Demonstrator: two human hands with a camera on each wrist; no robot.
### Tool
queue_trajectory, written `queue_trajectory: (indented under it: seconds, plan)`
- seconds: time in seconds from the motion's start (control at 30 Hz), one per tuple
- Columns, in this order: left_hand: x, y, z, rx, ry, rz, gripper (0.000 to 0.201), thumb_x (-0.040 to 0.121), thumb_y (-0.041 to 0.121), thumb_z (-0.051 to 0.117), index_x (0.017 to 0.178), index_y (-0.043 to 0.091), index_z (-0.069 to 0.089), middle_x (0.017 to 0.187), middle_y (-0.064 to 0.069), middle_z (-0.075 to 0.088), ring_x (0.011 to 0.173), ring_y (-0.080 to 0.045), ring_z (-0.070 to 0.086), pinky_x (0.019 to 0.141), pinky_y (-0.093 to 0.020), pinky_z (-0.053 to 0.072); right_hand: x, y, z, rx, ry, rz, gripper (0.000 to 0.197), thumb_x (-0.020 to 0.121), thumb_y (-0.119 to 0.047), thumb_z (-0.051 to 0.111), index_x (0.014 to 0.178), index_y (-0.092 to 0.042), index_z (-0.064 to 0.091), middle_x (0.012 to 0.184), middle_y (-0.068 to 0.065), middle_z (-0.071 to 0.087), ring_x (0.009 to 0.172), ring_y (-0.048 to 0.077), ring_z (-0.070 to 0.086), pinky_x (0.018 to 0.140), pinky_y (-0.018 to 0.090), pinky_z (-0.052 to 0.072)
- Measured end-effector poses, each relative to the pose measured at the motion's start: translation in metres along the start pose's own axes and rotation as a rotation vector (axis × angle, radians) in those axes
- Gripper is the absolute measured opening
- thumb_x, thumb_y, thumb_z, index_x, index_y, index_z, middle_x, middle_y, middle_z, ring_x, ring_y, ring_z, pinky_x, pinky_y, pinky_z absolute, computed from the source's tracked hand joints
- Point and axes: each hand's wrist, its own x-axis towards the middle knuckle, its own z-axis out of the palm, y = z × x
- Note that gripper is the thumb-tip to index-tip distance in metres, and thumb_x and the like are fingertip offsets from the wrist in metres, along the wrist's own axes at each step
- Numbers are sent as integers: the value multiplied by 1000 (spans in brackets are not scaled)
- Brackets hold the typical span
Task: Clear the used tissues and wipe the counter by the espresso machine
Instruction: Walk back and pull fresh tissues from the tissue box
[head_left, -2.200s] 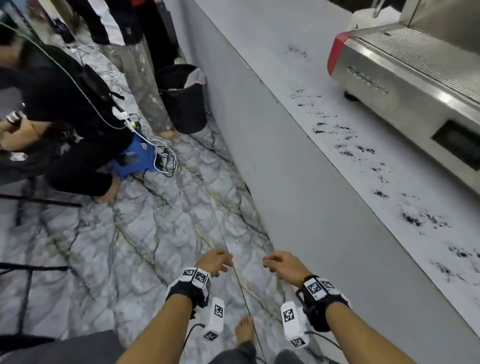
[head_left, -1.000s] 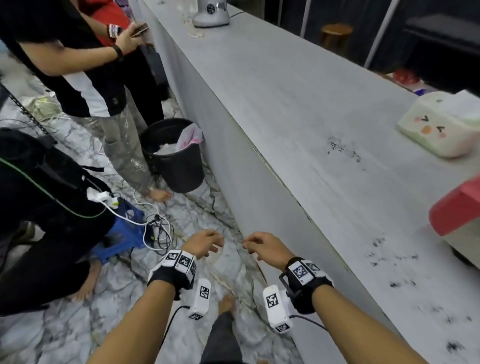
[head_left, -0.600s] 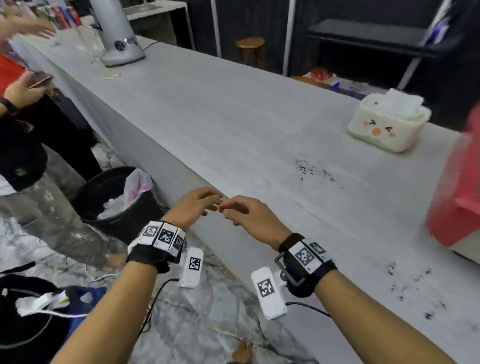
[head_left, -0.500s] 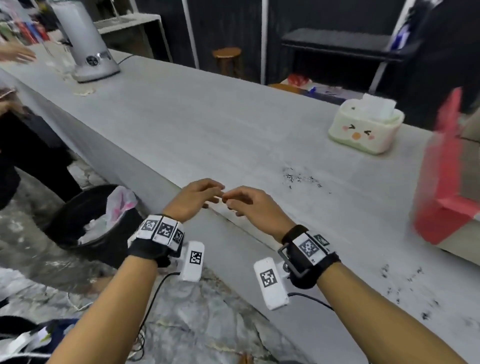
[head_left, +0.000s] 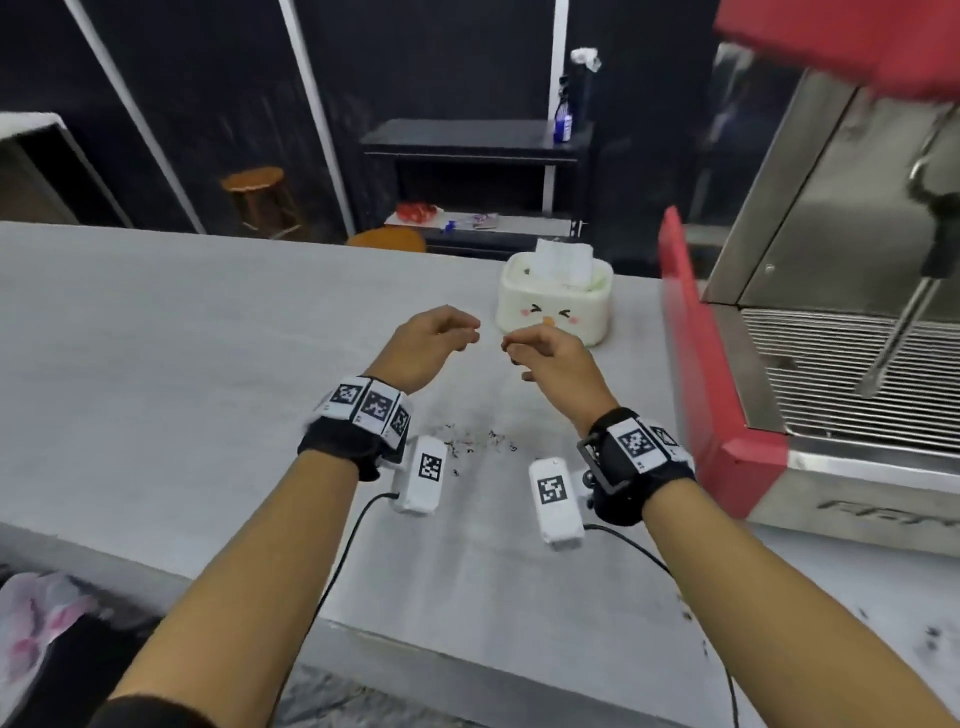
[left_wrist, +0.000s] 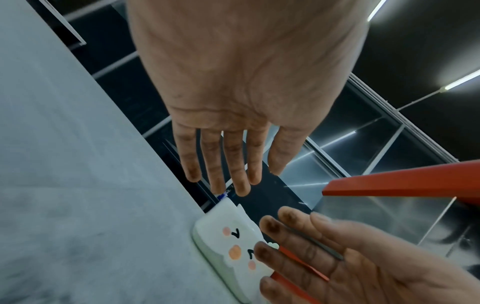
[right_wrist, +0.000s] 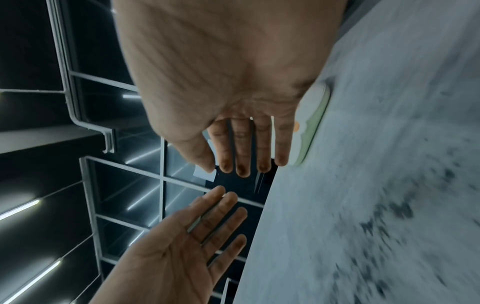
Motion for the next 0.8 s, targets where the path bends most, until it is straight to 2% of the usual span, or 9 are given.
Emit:
queue_trajectory:
  seconds: [0.1, 0.23, 0.3, 0.37, 0.4, 0.5, 0.67, 0.73, 0.8]
  plan:
    - [44, 18, 15, 9, 20, 43, 23, 87, 27, 57, 108, 21, 65, 109, 5, 66, 100, -12, 59, 85, -28, 43, 31, 3, -22, 28, 139, 11, 10, 86, -22, 62, 94, -23, 68, 102, -6, 70, 97, 13, 63, 92, 33, 51]
    - [87, 29, 27, 8, 47, 53, 22, 88, 26, 57, 108, 22, 64, 112, 4, 65, 105, -11, 58, 90, -26, 42, 63, 2, -43, 70, 234, 36, 16, 88, -16, 59, 102, -12, 67, 92, -7, 67, 79, 2, 62, 62, 6, 44]
    - [106, 33, 30, 22, 28, 60, 25, 89, 25, 56, 112, 20, 63, 115, 2, 65, 107, -13, 57, 92, -25, 40, 80, 2, -48, 69, 272, 44, 16, 89, -17, 58, 102, -12, 67, 99, -2, 66, 78, 0, 60, 56, 7, 46]
    - [125, 37, 33, 40, 11, 63, 27, 89, 26, 56, 115, 19, 62, 115, 2, 64, 107, -14, 56, 90, -24, 39, 97, 2, -51, 36, 325, 52, 15, 87, -21, 59, 98, -18, 68, 101, -4, 67, 86, 4, 61, 66, 17, 53]
    - [133, 38, 33, 49, 3, 57, 28, 89, 27, 55, 115, 20, 61, 115, 2, 63, 107, -14, 56, 89, -25, 39, 105, 3, -51, 18, 346, 58, 15, 86, -23, 59, 97, -20, 68, 101, -5, 68, 89, 6, 61, 68, 16, 52]
    - [156, 39, 37, 77, -14, 54, 26, 89, 28, 54, 113, 23, 59, 112, 7, 61, 110, -15, 55, 91, -28, 40, 125, 1, -56, -35, 394, 87, 15, 86, -24, 58, 98, -20, 67, 102, -6, 67, 92, 10, 60, 54, 3, 38]
    - [188, 37, 43, 118, -38, 43, 40, 91, 28, 52, 129, 15, 52, 132, -2, 55, 121, -19, 50, 98, -29, 37, 160, 0, -68, -132, 463, 118, 14, 85, -26, 57, 96, -20, 65, 87, -10, 62, 88, 13, 58, 63, 13, 39]
    - [199, 36, 45, 115, -34, 29, 41, 92, 29, 52, 130, 15, 50, 135, -3, 53, 123, -20, 49, 96, -28, 36, 175, 3, -71, -175, 493, 149, 11, 83, -30, 58, 91, -25, 65, 82, -13, 62, 90, 16, 61, 75, 28, 51]
    - [209, 35, 47, 110, -31, 11, 43, 92, 29, 53, 131, 14, 50, 135, -5, 53, 123, -21, 49, 95, -28, 35, 186, 7, -74, -197, 490, 198, 12, 80, -35, 60, 90, -29, 63, 86, -12, 65, 94, 20, 62, 87, 42, 53]
